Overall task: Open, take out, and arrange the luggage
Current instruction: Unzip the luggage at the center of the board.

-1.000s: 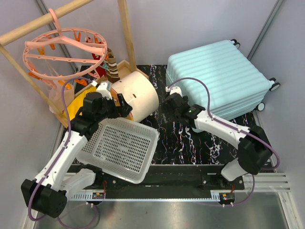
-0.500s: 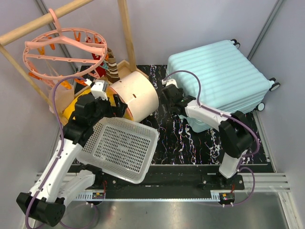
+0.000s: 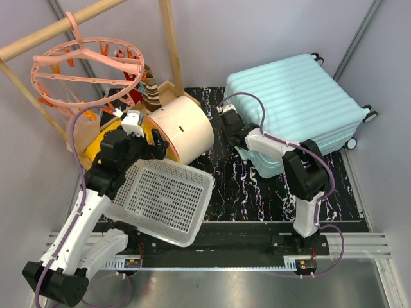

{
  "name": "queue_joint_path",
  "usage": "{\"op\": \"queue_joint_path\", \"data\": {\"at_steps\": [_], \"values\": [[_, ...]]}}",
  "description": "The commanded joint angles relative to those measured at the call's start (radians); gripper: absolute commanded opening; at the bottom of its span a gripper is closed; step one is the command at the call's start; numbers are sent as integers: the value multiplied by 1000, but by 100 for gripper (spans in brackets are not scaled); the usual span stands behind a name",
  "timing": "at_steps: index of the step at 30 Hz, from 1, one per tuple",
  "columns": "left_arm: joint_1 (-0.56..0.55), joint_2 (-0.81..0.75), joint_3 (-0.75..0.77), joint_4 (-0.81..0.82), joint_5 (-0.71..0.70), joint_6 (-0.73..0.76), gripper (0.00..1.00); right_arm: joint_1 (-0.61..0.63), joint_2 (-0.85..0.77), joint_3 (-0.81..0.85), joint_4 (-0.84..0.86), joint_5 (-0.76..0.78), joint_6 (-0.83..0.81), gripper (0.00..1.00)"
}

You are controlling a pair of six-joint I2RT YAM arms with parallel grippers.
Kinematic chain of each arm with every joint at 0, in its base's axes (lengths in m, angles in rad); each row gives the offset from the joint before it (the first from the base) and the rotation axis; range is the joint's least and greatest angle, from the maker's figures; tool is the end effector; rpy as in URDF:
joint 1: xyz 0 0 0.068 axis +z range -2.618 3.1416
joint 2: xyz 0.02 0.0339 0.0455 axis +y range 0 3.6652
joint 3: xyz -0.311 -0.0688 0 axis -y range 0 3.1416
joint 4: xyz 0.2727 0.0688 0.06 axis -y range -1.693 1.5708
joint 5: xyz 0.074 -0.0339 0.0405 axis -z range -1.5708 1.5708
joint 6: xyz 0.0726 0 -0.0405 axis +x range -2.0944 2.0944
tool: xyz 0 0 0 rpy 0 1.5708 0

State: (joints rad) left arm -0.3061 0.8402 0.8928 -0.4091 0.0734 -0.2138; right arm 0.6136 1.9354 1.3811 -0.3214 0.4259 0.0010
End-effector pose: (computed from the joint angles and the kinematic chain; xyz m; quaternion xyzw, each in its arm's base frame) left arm 0.2071 -0.0710 0.3683 0.0588 0.8189 -0.1757 0.5432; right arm 0.4130 0.2542 0.2039 -0.2085 0.8979 -0.0887 0.3774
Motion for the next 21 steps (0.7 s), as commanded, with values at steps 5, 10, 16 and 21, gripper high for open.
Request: {"op": "queue_joint_path", "data": {"at_steps": [5,10,16,21], "values": [[9,-18,-2,47,-4,11,99,18,-96,-167,203,-402,4,0],[7,-18,-3,50,5,7,99,112,-211,-323,304,-424,4,0],[7,-20,-6,52,14,4,99,183,-296,-433,354,-432,66,0],[9,-21,-8,56,25,4,99,187,-358,-497,285,-337,139,0]]}}
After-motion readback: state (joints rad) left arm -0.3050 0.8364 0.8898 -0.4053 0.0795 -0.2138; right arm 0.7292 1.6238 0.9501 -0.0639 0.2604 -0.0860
